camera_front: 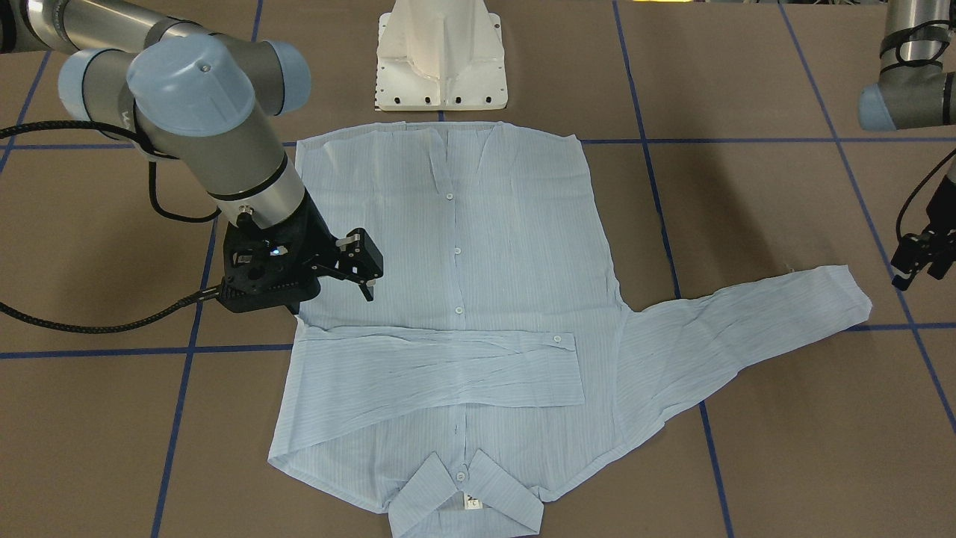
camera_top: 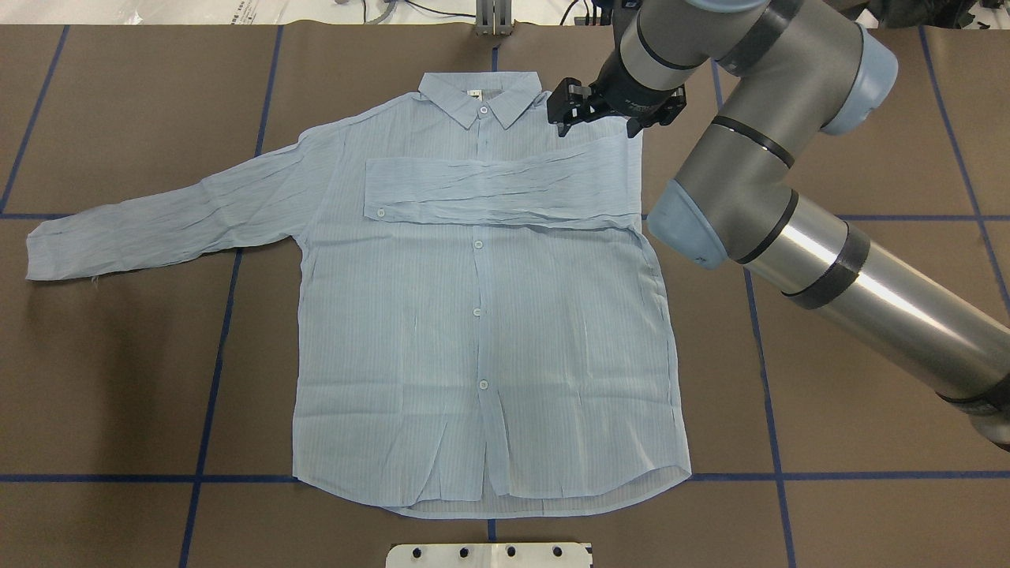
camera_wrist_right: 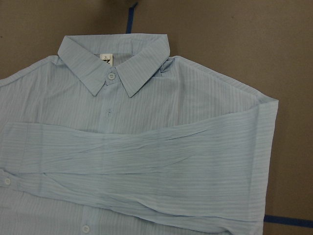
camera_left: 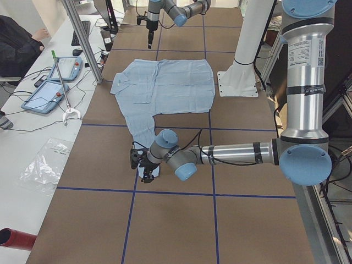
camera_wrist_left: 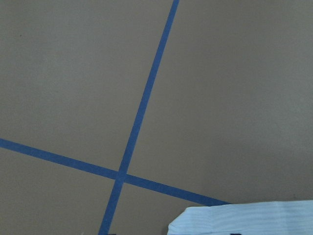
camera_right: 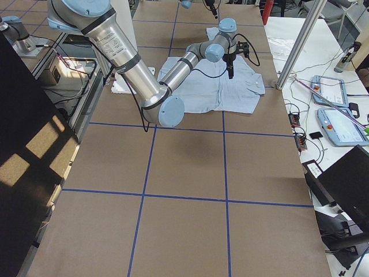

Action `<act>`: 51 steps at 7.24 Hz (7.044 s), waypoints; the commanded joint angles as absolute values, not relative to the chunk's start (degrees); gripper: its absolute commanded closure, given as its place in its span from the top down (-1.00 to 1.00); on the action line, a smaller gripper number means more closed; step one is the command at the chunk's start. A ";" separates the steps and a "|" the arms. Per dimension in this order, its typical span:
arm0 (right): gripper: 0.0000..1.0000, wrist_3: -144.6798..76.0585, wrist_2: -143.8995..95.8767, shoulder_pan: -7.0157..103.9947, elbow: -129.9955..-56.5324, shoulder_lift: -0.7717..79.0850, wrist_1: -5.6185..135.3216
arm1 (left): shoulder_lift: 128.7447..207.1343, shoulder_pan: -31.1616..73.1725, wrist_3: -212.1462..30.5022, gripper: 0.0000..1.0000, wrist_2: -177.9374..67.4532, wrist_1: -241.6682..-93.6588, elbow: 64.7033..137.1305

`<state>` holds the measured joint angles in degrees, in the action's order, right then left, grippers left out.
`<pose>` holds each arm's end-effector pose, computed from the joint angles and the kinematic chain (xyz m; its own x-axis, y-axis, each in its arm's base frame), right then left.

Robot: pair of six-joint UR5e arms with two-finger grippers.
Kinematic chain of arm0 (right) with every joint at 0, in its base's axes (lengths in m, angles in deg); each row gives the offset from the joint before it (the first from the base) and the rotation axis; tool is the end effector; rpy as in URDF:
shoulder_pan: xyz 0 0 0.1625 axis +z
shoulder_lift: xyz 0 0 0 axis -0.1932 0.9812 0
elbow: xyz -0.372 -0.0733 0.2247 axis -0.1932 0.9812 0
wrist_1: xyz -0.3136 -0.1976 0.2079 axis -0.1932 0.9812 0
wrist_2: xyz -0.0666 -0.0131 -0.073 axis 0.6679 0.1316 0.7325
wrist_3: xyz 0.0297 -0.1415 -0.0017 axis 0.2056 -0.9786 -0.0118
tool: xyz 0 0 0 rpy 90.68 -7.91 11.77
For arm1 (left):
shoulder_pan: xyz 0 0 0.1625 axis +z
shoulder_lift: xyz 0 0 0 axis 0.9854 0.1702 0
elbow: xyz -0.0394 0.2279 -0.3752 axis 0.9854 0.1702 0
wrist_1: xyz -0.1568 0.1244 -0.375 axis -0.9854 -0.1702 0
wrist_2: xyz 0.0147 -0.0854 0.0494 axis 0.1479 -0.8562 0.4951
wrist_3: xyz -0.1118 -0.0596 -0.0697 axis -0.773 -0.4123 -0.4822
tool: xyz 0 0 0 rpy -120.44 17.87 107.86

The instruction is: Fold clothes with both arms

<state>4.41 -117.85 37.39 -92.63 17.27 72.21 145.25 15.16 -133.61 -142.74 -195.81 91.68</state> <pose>-0.4437 -0.6046 0.2134 0.5978 -0.0919 0.7964 -0.1186 0.9723 0.2012 0.1489 -0.5242 0.7139 0.6700 -0.2361 -0.7038 0.4781 0.8625 0.1657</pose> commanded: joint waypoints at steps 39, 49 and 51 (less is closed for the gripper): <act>1.00 4.12 -117.97 38.25 -93.26 17.86 72.22 | 148.26 22.11 -128.83 0.07 -139.62 -196.05 85.88; 1.00 4.12 -117.97 38.25 -93.26 17.86 72.22 | 148.17 22.11 -129.18 -0.33 -139.70 -195.70 85.88; 1.00 4.12 -117.97 38.34 -93.26 17.86 72.22 | 148.17 22.11 -129.18 -0.52 -139.70 -195.70 86.15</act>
<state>4.12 -117.97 38.28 -93.26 17.85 72.18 148.17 22.10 -129.16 -139.70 -195.70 85.97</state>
